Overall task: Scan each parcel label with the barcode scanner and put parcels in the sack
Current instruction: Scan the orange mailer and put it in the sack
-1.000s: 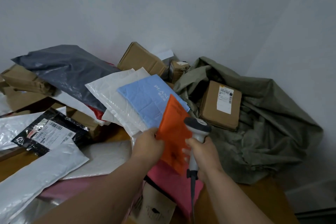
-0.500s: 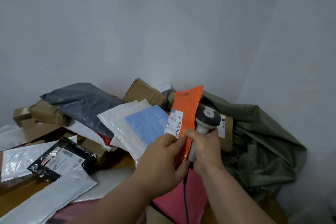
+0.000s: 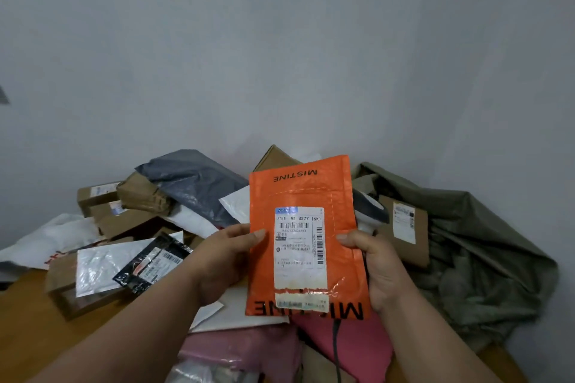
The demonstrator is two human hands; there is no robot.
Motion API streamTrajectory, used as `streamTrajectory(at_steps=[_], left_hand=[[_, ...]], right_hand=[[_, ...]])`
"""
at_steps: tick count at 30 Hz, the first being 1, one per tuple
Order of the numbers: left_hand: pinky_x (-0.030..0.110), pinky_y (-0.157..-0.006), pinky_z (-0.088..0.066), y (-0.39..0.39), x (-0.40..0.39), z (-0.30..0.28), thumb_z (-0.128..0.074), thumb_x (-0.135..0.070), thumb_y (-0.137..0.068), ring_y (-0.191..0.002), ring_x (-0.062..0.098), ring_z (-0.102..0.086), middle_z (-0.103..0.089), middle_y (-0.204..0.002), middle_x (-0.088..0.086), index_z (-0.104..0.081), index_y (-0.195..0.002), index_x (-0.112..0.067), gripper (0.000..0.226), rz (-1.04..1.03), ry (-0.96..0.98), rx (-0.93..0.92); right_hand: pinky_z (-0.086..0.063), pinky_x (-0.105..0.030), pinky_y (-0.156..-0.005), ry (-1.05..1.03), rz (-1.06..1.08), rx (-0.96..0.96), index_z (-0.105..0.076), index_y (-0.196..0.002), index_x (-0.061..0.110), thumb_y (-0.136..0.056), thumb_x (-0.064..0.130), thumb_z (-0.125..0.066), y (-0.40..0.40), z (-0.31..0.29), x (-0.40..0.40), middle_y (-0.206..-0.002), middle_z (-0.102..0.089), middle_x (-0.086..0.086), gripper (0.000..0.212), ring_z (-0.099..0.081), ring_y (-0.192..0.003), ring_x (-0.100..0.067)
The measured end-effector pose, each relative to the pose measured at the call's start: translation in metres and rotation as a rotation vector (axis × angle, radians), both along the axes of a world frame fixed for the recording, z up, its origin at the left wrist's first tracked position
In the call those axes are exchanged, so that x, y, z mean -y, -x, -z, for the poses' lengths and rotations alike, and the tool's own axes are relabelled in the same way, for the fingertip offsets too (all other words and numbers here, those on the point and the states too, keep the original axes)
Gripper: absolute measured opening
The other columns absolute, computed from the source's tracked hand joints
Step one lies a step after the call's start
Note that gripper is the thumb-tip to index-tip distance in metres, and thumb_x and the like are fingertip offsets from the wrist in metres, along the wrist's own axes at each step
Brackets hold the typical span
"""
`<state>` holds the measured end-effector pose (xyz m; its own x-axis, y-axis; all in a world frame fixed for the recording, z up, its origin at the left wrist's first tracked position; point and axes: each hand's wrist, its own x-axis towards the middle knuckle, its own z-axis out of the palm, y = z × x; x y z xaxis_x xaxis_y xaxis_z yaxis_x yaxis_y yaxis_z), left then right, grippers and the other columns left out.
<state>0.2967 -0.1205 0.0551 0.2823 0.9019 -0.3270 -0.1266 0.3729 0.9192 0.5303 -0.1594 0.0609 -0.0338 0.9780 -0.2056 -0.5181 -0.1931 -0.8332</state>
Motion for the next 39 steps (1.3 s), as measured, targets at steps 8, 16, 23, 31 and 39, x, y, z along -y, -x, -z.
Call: streamTrajectory(at_steps=[8,16,23,31,39], left_hand=[[0.046,-0.085,-0.055,0.030,-0.010,0.000,-0.055,-0.008,-0.098,-0.096,0.033,-0.071,-0.075,-0.103,0.014,-0.067,-0.115,-0.007,0.021,-0.288,-0.047,-0.030],[0.058,-0.095,-0.051,0.045,-0.024,-0.004,-0.059,-0.023,-0.098,-0.100,0.031,-0.071,-0.076,-0.103,0.003,-0.067,-0.114,-0.023,0.018,-0.489,-0.076,-0.085],[0.059,-0.099,-0.047,0.041,-0.025,-0.006,-0.059,-0.026,-0.098,-0.103,0.029,-0.068,-0.075,-0.105,0.001,-0.068,-0.110,-0.027,0.014,-0.519,-0.069,-0.123],[0.059,-0.098,-0.048,0.039,-0.026,-0.007,-0.058,-0.025,-0.099,-0.103,0.030,-0.067,-0.074,-0.106,0.002,-0.066,-0.107,-0.026,0.012,-0.545,-0.064,-0.118],[0.057,-0.097,-0.048,0.036,-0.027,-0.007,-0.057,-0.024,-0.099,-0.103,0.027,-0.065,-0.072,-0.106,0.001,-0.065,-0.105,-0.027,0.010,-0.547,-0.066,-0.113]], right_hand=[[-0.053,-0.031,-0.049,0.015,0.333,0.311,-0.064,-0.108,-0.009,-0.085,0.022,-0.076,0.030,0.005,0.011,-0.069,-0.063,-0.017,0.040,-0.063,-0.053,-0.025],[-0.049,-0.038,-0.060,-0.054,0.253,0.593,-0.066,-0.079,-0.004,-0.089,0.011,-0.067,0.039,-0.004,0.027,-0.056,-0.064,-0.011,0.018,-0.063,-0.056,-0.028],[-0.047,-0.030,-0.050,-0.112,0.046,0.648,-0.065,-0.062,0.008,-0.090,0.013,-0.066,0.065,-0.016,0.040,-0.059,-0.064,-0.026,0.029,-0.059,-0.052,-0.027],[-0.047,-0.027,-0.051,-0.114,-0.033,0.627,-0.059,-0.050,0.013,-0.090,0.017,-0.067,0.070,-0.021,0.036,-0.059,-0.061,-0.026,0.041,-0.060,-0.053,-0.028],[-0.048,-0.032,-0.053,-0.116,-0.055,0.636,-0.059,-0.051,0.013,-0.091,0.017,-0.066,0.069,-0.021,0.034,-0.058,-0.060,-0.022,0.041,-0.060,-0.052,-0.027]])
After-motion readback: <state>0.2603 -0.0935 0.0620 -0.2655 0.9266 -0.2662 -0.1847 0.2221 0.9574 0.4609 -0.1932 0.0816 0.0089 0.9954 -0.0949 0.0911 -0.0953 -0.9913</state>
